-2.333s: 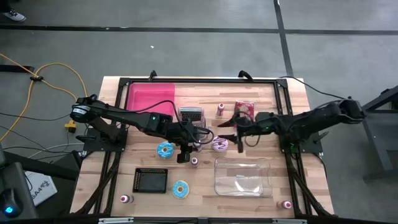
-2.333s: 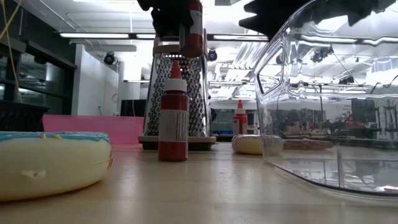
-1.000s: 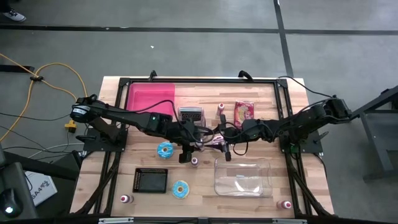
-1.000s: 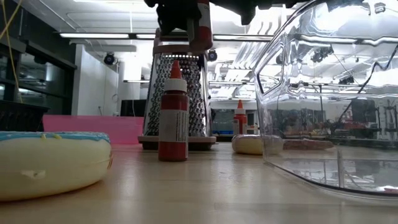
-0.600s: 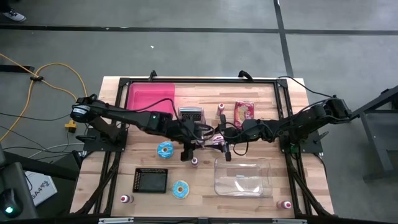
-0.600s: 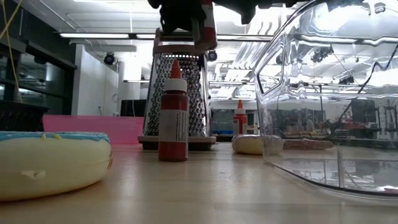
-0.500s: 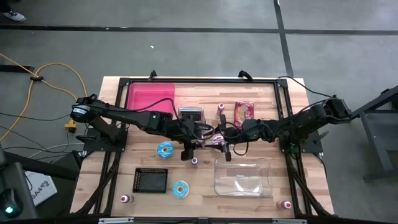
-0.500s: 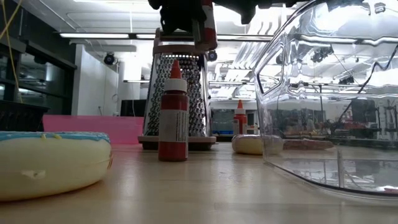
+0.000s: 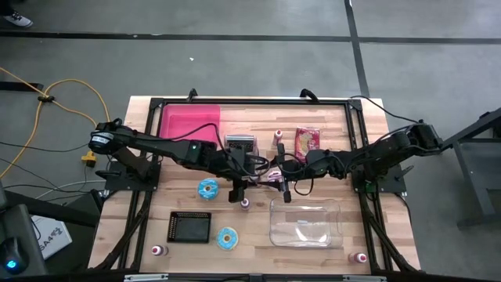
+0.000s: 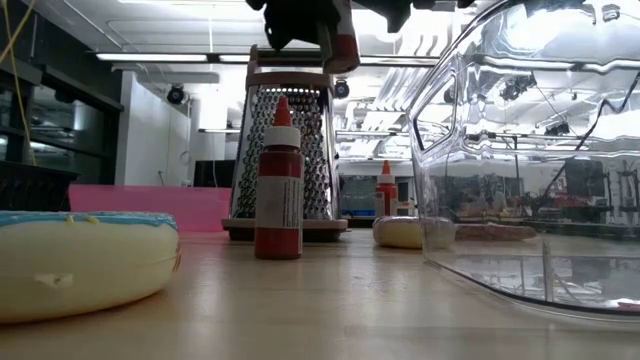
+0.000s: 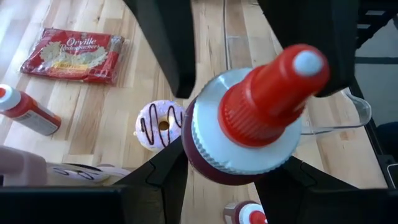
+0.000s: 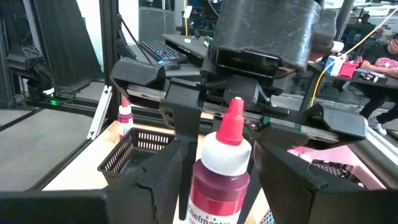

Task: Pick & Place Food Item
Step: Put the top red food coloring bottle into the transparent bin

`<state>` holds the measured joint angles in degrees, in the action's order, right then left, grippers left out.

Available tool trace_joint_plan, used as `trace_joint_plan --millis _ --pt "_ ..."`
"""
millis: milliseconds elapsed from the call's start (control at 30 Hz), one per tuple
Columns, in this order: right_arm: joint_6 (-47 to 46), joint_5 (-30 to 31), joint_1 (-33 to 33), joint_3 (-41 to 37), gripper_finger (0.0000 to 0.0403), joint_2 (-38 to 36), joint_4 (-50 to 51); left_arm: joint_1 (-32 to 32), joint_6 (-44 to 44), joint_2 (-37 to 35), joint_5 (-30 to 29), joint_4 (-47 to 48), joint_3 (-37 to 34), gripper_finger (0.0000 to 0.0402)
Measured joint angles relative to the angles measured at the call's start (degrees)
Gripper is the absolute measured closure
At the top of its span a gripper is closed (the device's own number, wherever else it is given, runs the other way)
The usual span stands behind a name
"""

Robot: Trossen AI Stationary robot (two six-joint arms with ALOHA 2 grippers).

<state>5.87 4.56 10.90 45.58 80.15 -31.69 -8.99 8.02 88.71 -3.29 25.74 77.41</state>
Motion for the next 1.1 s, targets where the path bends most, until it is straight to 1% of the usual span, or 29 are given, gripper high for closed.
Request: trace_joint_plan --millis 133,233,833,1100 --pt "0.39 0.12 -0.02 0.0 0.0214 -0.01 -0.58 0.0 -0.78 0.0 0.0 -1.87 0.0 0.0248" --pt "0.44 1.49 -0.02 0.0 0.0214 -0.01 -0.54 0.0 -1.19 0.0 0.0 -2.38 0.0 0.0248" --pt "0.43 1.33 -0.02 0.0 0.0214 -0.01 -2.53 0.0 -2.2 0.0 -0.02 -4.72 0.0 0.0248" --pt "-1.15 1.29 -0.02 0.0 0.0214 -0.01 -2.49 0.0 -2.2 0.06 0.0 -4.27 0.0 0.0248"
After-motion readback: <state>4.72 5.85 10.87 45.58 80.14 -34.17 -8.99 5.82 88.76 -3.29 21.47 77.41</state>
